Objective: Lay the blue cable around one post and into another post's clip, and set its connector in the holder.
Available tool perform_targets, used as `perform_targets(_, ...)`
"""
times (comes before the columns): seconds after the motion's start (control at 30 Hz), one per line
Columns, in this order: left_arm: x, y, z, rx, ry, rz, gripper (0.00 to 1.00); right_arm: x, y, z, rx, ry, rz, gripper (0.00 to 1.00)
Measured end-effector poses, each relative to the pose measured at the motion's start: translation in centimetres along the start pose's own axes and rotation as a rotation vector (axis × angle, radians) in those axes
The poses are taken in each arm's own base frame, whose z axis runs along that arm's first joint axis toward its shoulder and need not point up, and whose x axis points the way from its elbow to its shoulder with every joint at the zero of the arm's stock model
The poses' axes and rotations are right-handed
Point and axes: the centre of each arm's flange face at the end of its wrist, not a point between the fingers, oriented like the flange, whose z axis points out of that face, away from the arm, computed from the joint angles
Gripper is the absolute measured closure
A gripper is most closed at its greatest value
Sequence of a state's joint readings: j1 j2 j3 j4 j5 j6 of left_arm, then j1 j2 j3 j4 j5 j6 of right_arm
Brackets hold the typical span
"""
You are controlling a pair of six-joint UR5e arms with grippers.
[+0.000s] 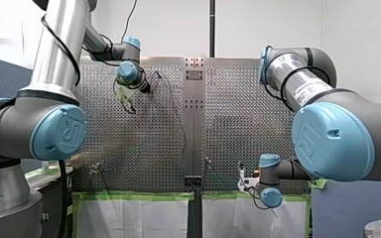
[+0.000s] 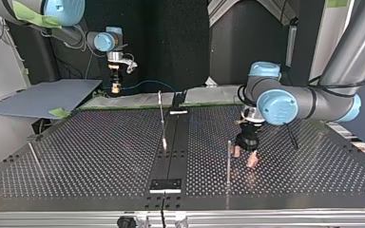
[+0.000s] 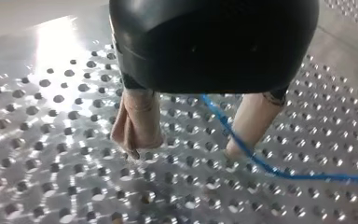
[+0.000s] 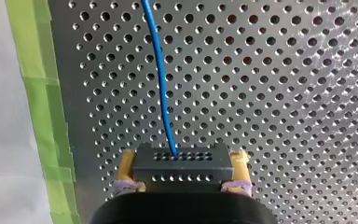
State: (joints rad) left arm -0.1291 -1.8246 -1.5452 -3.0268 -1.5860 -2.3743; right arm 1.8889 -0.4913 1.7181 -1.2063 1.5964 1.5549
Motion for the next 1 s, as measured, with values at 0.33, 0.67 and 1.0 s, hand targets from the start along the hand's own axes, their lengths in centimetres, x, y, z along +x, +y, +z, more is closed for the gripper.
perform_targets(0.33, -0.9, -0.4, -0.8, 0.009, 0.025, -0.095, 0.0, 0.0, -0.2, -0.1, 0.005, -0.006, -0.004, 1.0)
perform_targets(0.67, -1.6, -0.5, -2.3, -0.054, 0.033, -0.193, 0.0, -0.1, -0.3, -0.1, 0.007, -0.006, -0.004, 1.0)
perform_targets(1.0, -2.7, -2.5, -4.7, -0.055, 0.04, -0.296, 0.0, 0.1, -0.5, 0.1, 0.01, -0.002, -0.005, 1.0)
